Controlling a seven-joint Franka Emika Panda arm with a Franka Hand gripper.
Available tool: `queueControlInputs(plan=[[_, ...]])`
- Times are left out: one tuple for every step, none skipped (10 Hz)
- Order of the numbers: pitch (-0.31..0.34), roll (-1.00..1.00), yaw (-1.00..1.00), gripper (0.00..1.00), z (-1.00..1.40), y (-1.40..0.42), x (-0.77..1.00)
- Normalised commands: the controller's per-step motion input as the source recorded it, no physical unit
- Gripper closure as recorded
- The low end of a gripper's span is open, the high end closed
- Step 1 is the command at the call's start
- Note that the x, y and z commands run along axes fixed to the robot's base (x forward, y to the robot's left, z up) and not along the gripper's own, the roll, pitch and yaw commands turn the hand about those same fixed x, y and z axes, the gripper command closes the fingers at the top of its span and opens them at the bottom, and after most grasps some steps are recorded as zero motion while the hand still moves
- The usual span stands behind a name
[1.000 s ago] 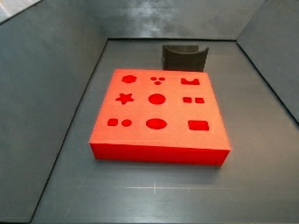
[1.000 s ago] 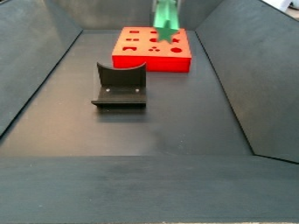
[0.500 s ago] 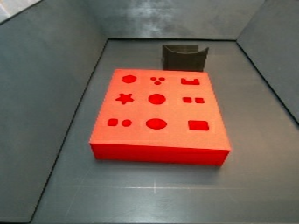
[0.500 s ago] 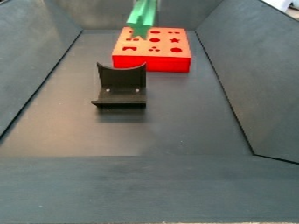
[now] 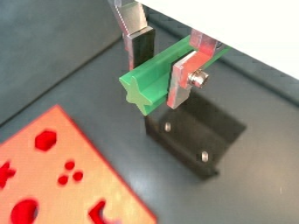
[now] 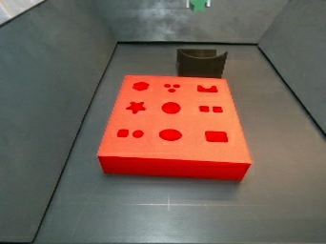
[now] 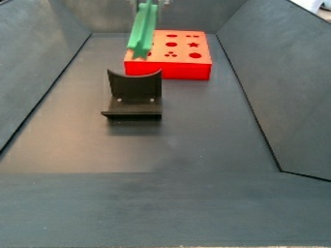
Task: Pick up the star object. Move up. Place the star object on the fixture. Regrasp the star object. Move to above the board. Insert the star object.
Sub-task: Place the star object on the fixture.
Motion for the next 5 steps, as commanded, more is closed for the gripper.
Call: queueControlInputs(plan=[[0.11,-1.0,0.06,1.0,-0.07,-0.04,0.41],[0.12,-1.0,0.05,1.0,-0.05,-0.02,0.34],[0.133,-1.0,0.04,1.0,-0.03,0.01,0.21],[0.141,-1.0,0.02,1.0,-0.03,0.03,0.12],[0.146,-1.0,0.0,1.0,-0.01,0.04,0.04]])
